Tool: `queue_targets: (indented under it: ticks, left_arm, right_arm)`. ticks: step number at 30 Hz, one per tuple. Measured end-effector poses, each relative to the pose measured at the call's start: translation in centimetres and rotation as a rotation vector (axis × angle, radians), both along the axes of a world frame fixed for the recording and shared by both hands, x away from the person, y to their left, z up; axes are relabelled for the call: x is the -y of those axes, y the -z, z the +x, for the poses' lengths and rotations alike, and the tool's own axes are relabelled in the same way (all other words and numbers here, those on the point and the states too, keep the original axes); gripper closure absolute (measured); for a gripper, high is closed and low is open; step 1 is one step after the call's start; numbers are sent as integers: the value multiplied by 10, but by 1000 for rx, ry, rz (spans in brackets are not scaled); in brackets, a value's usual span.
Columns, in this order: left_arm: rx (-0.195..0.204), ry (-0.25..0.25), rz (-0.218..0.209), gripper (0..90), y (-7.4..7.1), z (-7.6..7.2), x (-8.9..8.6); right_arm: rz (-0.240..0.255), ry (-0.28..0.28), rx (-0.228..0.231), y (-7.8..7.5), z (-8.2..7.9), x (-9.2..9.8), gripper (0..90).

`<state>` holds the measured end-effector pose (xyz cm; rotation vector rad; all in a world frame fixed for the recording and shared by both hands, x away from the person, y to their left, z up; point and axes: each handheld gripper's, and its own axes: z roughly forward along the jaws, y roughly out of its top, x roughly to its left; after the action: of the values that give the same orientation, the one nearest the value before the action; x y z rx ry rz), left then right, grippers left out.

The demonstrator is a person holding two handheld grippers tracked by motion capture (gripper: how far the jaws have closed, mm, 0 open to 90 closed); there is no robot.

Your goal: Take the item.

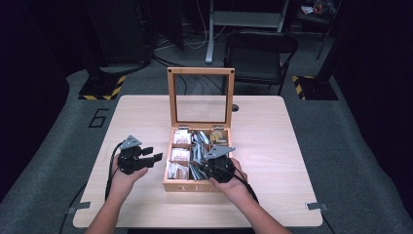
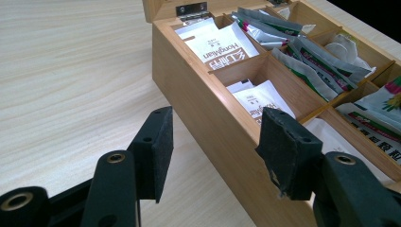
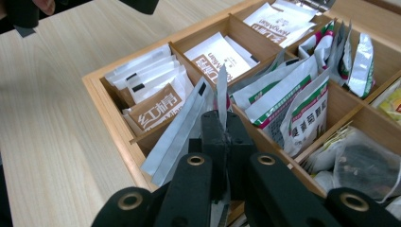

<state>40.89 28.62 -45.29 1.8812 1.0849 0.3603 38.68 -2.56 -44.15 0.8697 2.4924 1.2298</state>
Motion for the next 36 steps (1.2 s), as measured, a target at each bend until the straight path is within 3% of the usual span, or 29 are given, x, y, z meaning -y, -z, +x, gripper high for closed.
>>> queue_targets:
  ticks: [18, 29, 36]
  left_arm:
    - [-6, -3, -4, 455, 0, 0, 0]
    - [-4, -7, -5, 455, 1, 0, -1]
    - [-6, -4, -3, 456, 1, 0, -1]
  right_arm:
    - [36, -17, 2, -30, 5, 7, 897]
    - [37, -33, 30, -43, 7, 10, 897]
    - [41, -1, 52, -52, 11, 21, 897]
